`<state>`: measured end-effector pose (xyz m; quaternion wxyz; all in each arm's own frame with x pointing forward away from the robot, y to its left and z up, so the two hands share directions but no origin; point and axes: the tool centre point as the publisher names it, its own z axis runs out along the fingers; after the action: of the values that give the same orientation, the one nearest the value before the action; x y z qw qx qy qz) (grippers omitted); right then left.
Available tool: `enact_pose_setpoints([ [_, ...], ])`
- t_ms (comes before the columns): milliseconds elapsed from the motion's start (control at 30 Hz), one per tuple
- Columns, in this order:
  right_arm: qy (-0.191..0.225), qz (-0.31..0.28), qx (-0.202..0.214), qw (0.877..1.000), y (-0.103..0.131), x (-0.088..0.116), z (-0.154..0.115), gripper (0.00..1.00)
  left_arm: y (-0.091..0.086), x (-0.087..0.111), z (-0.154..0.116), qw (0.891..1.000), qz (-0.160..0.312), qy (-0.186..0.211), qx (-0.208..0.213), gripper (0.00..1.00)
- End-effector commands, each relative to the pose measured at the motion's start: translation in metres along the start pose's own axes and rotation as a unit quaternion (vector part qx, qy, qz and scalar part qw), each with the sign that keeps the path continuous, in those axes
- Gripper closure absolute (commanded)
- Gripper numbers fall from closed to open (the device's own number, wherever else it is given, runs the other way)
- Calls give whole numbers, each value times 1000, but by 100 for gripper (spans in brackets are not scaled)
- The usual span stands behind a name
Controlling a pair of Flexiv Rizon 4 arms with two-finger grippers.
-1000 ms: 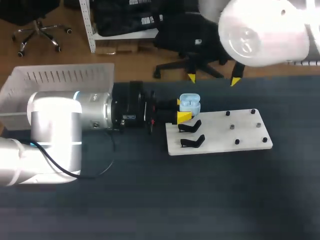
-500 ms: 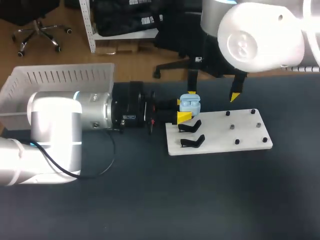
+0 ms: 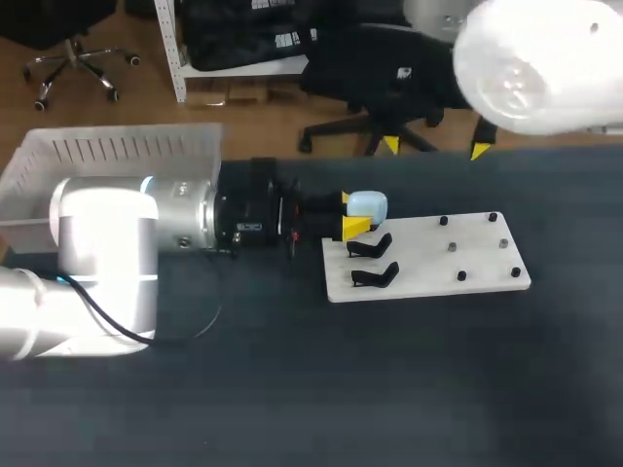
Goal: Pick up each earbud case from the left stands, insert the matching earbuds, close the lid, and place the case in the box.
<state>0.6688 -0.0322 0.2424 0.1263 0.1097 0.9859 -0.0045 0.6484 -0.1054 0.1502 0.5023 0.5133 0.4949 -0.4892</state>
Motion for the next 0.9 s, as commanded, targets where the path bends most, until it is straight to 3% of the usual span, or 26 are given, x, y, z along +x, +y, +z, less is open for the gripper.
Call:
enact_pose_setpoints([
  [33, -106, 29, -37, 993, -29, 16, -6, 0, 0, -12, -44, 999, 11, 17, -39, 100],
  [200, -106, 29, -37, 993, -29, 16, -6, 0, 28, -24, -118, 990, 20, 47, -133, 100],
  [300, -106, 29, -37, 993, -29, 16, -6, 0, 49, -32, -163, 978, 22, 56, -198, 100],
  [467, -106, 29, -37, 993, -29, 16, -6, 0, 75, -43, -215, 960, 19, 71, -272, 100],
  [633, -106, 29, -37, 993, -29, 16, -6, 0, 103, -33, -263, 933, -11, 113, -340, 100],
  [767, -106, 29, -37, 993, -29, 16, -6, 0, 120, -21, -286, 915, -18, 159, -370, 100],
  [900, -106, 29, -37, 993, -29, 16, -6, 0, 137, -13, -304, 900, -30, 165, -402, 100],
])
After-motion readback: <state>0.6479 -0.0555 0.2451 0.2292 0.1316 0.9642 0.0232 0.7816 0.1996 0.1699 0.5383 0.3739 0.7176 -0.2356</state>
